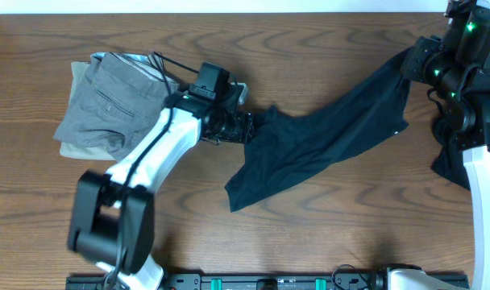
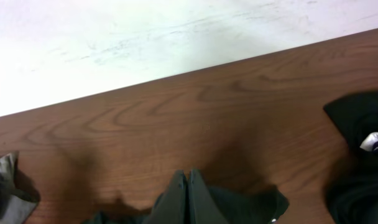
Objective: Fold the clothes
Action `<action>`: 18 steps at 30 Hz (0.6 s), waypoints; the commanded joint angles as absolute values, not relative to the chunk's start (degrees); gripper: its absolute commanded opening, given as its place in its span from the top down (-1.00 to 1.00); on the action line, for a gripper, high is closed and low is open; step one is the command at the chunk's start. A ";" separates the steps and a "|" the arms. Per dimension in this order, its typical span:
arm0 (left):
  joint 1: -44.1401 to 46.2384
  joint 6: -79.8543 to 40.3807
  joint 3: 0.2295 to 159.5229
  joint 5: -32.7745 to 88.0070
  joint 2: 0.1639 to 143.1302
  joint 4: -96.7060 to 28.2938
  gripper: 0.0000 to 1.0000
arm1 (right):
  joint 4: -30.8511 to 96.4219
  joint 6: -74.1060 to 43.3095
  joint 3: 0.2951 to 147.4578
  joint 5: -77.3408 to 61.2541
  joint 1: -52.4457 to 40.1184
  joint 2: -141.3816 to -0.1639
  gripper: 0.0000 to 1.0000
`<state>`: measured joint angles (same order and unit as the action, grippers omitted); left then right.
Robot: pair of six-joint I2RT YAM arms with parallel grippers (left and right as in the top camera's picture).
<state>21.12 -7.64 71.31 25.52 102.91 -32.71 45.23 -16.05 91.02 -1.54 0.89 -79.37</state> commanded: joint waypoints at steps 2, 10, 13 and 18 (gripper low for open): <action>21.82 -6.46 72.12 24.91 109.12 -30.30 -0.30 | 44.95 -15.38 91.77 -2.50 1.43 -79.09 0.98; 22.92 -1.91 72.12 25.04 110.87 -27.94 -0.29 | 44.60 -15.35 91.77 -3.49 1.43 -79.09 0.98; 22.96 -0.75 72.14 25.04 109.73 -27.94 -0.28 | 44.58 -15.38 91.77 -3.49 1.43 -79.09 0.97; 23.31 1.19 72.14 24.80 105.86 -27.55 -0.20 | 44.58 -15.38 91.77 -3.53 1.41 -79.09 0.98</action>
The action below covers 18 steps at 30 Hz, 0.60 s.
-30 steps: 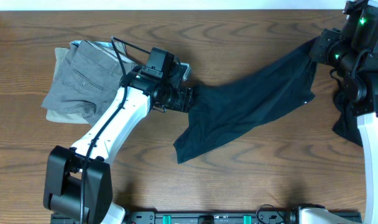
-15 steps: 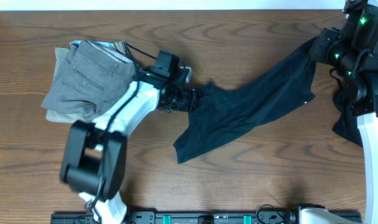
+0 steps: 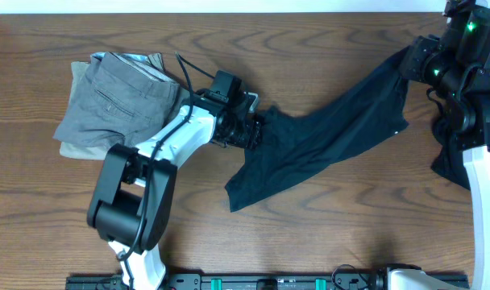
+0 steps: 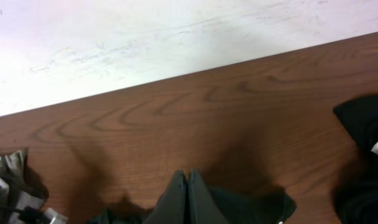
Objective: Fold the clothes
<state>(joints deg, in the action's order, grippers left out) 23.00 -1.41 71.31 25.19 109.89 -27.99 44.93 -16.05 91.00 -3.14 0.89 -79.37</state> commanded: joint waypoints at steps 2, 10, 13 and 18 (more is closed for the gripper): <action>23.66 2.44 72.14 24.71 105.10 -27.42 -0.12 | 44.58 -15.38 91.77 -3.88 1.43 -79.09 0.98; 25.63 3.46 72.12 24.16 106.96 -27.31 0.08 | 44.62 -15.38 91.77 -3.97 1.43 -79.09 0.98; 25.71 4.58 72.12 24.16 107.42 -27.81 0.08 | 44.62 -15.38 91.77 -4.25 1.43 -79.09 0.98; 25.71 6.81 72.10 23.90 107.44 -27.88 0.08 | 44.62 -15.38 91.77 -4.58 1.43 -79.09 0.98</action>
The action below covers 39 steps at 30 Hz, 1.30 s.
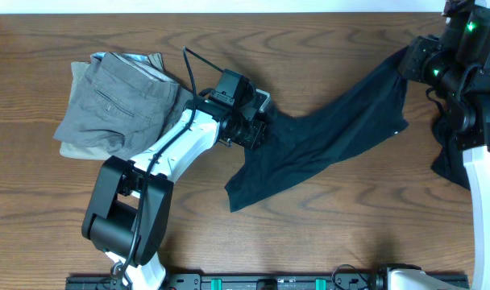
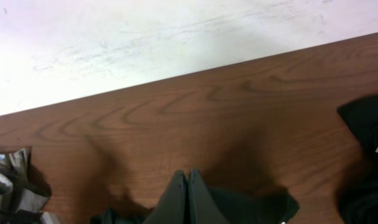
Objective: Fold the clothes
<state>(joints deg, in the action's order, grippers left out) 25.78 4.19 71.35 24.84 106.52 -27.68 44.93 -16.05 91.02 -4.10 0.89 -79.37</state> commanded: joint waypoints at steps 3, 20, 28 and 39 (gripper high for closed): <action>25.71 7.97 72.03 23.07 107.46 -27.86 0.09 | 44.64 -15.38 91.77 -4.58 1.43 -79.09 0.98; 27.94 10.72 71.75 17.02 107.66 -26.65 0.08 | 44.53 -15.42 91.77 -5.45 1.37 -79.09 0.98; 29.28 10.33 71.75 13.65 109.32 -26.20 0.41 | 44.49 -15.40 91.77 -5.43 1.10 -79.09 0.98; 29.21 3.95 72.36 12.10 98.06 -26.72 0.87 | 44.60 -15.35 91.77 -5.34 1.10 -79.09 0.98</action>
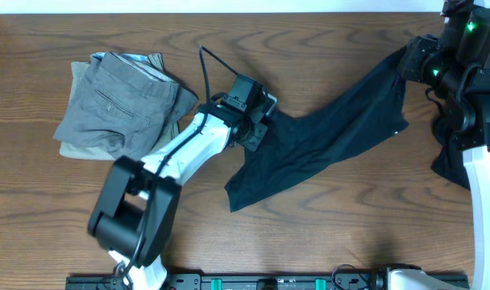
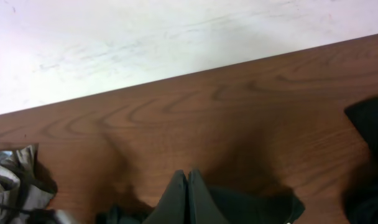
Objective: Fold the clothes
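Note:
A dark navy garment [image 1: 325, 137] lies stretched across the table from centre to upper right. My left gripper [image 1: 261, 127] sits at its left corner, which rises to a point there, so it looks shut on the cloth, though the fingers are hard to see. My right gripper [image 1: 408, 63] holds the far right end up. In the right wrist view that gripper [image 2: 188, 186] has its fingers pressed together, with dark garment [image 2: 251, 208] hanging below them. A folded stack of grey trousers [image 1: 116, 101] lies at the left.
Another dark cloth [image 1: 448, 165] lies heaped at the right edge beside the right arm's base. The table's far edge meets a white wall [image 2: 176, 37]. The left arm's white link [image 1: 184, 153] reaches across the table's left middle.
My left gripper has shifted a little to the right and toward the far side, and the garment's left corner has gone with it. The right gripper has stayed put, shut.
The dark garment was stretched between both grippers at the start, left gripper near the trousers stack. At each later moment the left gripper stood further right and farther back, its arm turned. The right gripper kept its hold high at the upper right throughout.

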Action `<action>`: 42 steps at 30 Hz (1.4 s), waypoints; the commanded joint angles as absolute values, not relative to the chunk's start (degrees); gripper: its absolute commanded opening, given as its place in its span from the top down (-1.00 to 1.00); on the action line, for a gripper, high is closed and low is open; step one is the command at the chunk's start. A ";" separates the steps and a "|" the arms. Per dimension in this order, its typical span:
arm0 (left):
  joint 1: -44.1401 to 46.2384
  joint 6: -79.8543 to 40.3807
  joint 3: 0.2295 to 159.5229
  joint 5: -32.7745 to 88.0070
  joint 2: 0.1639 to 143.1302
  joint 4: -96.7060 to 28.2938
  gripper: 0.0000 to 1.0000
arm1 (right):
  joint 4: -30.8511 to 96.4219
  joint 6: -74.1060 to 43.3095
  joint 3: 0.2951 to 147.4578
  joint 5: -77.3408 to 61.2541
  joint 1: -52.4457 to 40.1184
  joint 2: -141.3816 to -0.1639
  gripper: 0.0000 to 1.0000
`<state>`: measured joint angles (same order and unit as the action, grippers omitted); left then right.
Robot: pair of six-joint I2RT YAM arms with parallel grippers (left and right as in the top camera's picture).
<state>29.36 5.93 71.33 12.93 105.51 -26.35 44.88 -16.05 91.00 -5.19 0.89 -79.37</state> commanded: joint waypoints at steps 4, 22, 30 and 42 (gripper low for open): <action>28.56 2.22 72.36 11.84 87.11 -28.16 0.88 | 45.10 -15.38 91.77 -2.44 1.17 -79.09 0.98; 27.29 -2.50 72.38 0.36 44.56 -25.04 0.88 | 49.76 -15.90 91.81 11.64 2.63 -76.75 0.98; 27.33 -1.63 75.85 2.98 39.90 -24.51 0.88 | 49.76 -16.27 92.64 9.98 3.73 -69.19 0.98; 27.33 0.32 81.69 3.84 40.36 -25.30 0.88 | 53.32 -16.51 93.01 8.56 3.73 -60.34 0.97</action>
